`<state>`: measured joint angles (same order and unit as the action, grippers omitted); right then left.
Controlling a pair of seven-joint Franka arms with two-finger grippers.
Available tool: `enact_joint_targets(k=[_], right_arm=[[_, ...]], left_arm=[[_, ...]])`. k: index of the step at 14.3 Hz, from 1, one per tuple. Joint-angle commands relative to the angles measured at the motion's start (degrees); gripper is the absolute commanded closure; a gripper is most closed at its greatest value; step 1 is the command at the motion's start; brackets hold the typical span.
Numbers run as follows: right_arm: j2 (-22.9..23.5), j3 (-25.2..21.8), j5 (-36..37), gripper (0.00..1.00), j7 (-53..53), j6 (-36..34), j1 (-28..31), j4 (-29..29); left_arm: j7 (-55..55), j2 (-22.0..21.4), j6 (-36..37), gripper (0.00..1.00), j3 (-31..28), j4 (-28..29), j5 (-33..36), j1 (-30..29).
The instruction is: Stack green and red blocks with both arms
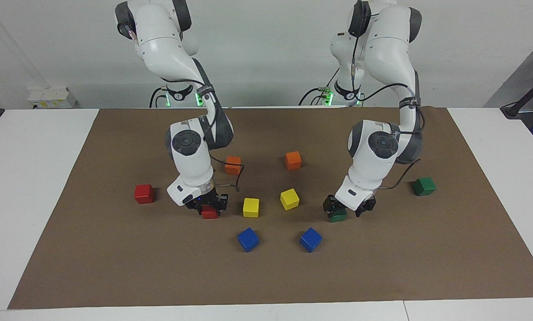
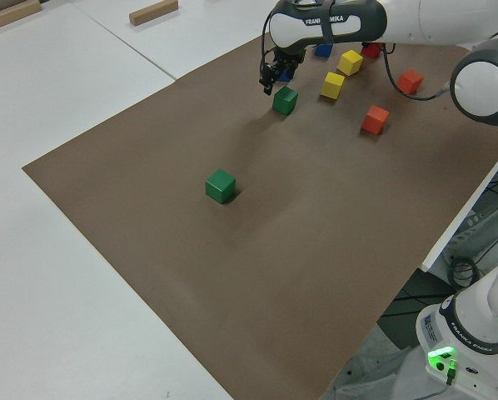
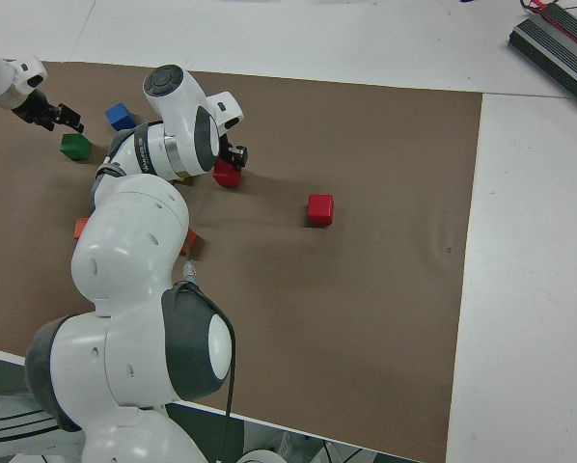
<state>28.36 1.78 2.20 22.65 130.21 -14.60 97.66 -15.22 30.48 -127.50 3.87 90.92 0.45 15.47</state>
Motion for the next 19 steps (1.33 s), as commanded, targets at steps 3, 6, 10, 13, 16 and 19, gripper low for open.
enact_joint_targets(k=[3,6,10,13,16,19], right_arm=[[-5.85,-0.28,0.97,1.0,-8.99,-14.86,5.97,-5.18],[-10.68,-0.28,0.97,1.0,-17.79,-17.97,11.68,-4.86],[-14.21,-0.28,0.62,1.0,-25.89,-13.42,18.73,3.74],[-15.79,-0.19,0.61,1.0,-27.31,-6.4,20.4,9.8],[-16.58,-0.19,0.09,1.0,-25.83,-4.09,19.79,12.2],[-17.63,-0.11,0.09,1.0,-24.67,-3.48,19.61,14.91]], left_arm=[[-1.92,-1.21,-5.83,0.0,-0.97,7.33,1.48,1.67],[-4.98,-1.21,-5.48,0.94,-0.8,6.82,1.13,1.58],[-5.08,-1.21,-1.72,1.0,-0.97,3.93,0.86,1.23],[-4.03,-7.16,3.55,1.0,-1.06,4.52,0.86,-1.65],[5.94,-15.69,9.96,1.0,-0.97,8.91,0.86,-8.67],[16.77,-19.74,11.31,1.0,-0.97,12.86,0.86,-15.97]])
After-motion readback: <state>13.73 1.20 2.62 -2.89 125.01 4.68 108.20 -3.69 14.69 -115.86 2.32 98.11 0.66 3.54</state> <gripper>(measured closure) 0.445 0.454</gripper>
